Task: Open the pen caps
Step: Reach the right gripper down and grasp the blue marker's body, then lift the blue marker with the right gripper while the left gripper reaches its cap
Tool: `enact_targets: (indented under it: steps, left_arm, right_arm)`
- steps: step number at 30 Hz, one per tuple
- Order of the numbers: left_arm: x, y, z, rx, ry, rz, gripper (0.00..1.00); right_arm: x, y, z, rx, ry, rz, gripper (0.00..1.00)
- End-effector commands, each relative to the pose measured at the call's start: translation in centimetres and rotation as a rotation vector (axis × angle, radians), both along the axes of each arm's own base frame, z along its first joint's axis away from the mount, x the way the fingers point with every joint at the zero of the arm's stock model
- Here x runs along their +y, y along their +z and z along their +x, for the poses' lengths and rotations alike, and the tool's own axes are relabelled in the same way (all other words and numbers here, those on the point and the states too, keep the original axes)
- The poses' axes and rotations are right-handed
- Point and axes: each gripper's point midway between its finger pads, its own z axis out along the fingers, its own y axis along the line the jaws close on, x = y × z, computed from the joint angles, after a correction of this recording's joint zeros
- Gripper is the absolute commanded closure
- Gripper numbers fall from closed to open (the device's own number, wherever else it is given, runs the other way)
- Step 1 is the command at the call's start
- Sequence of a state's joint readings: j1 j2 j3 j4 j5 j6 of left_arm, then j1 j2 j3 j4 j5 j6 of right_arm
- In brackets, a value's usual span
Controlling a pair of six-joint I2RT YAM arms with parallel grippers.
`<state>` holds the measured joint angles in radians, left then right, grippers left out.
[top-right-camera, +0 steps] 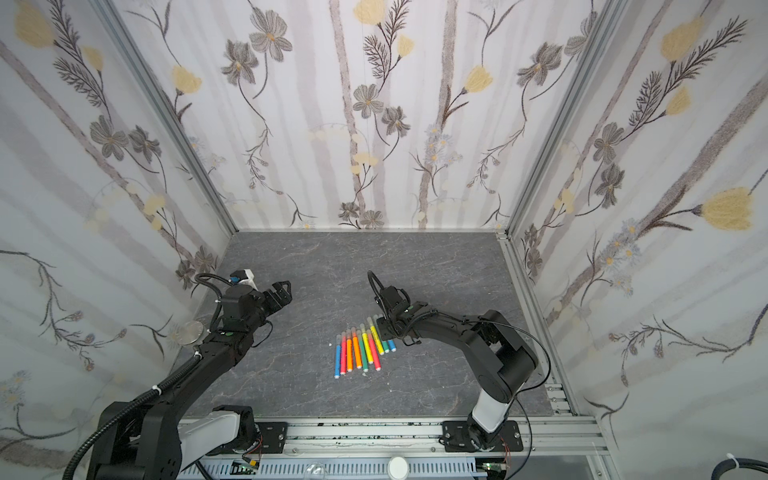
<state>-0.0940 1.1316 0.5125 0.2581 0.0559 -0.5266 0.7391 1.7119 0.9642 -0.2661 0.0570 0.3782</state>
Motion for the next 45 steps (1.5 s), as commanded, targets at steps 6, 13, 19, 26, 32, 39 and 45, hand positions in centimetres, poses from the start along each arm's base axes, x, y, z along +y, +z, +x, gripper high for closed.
enact_targets:
  steps: [6,13,19,26,32,39,45]
  left_arm:
    - [-0.4,0.5,0.4,-0.016,-0.013,-0.005,0.00]
    - [-1.0,0.8,0.8,-0.018,-0.038,-0.019,0.00]
    - [-2.7,1.1,1.3,0.007,-0.093,-0.035,0.00]
    - [-5.1,2.4,1.5,-0.002,-0.166,-0.054,0.00]
    - [-8.5,3.3,1.5,0.003,-0.275,-0.090,0.00]
    - [-15.4,3.9,0.4,0.003,-0.526,-0.262,0.01]
    - [-22.2,4.2,-1.4,0.036,-0.725,-0.390,0.07]
  right_arm:
    - [-0.1,-1.0,-0.3,0.015,-0.020,-0.014,0.66]
    - [-0.9,-2.0,-1.1,0.032,-0.033,-0.048,0.69]
    - [-1.6,-3.0,-2.2,0.059,-0.035,-0.067,0.72]
    - [-1.9,-3.1,-3.1,0.073,-0.029,-0.053,0.89]
    - [-1.8,-0.5,-2.3,0.027,-0.033,0.009,0.94]
    - [-0.5,5.0,-1.4,-0.066,0.029,0.196,0.96]
    - [-0.5,9.0,-1.2,-0.152,0.055,0.358,0.97]
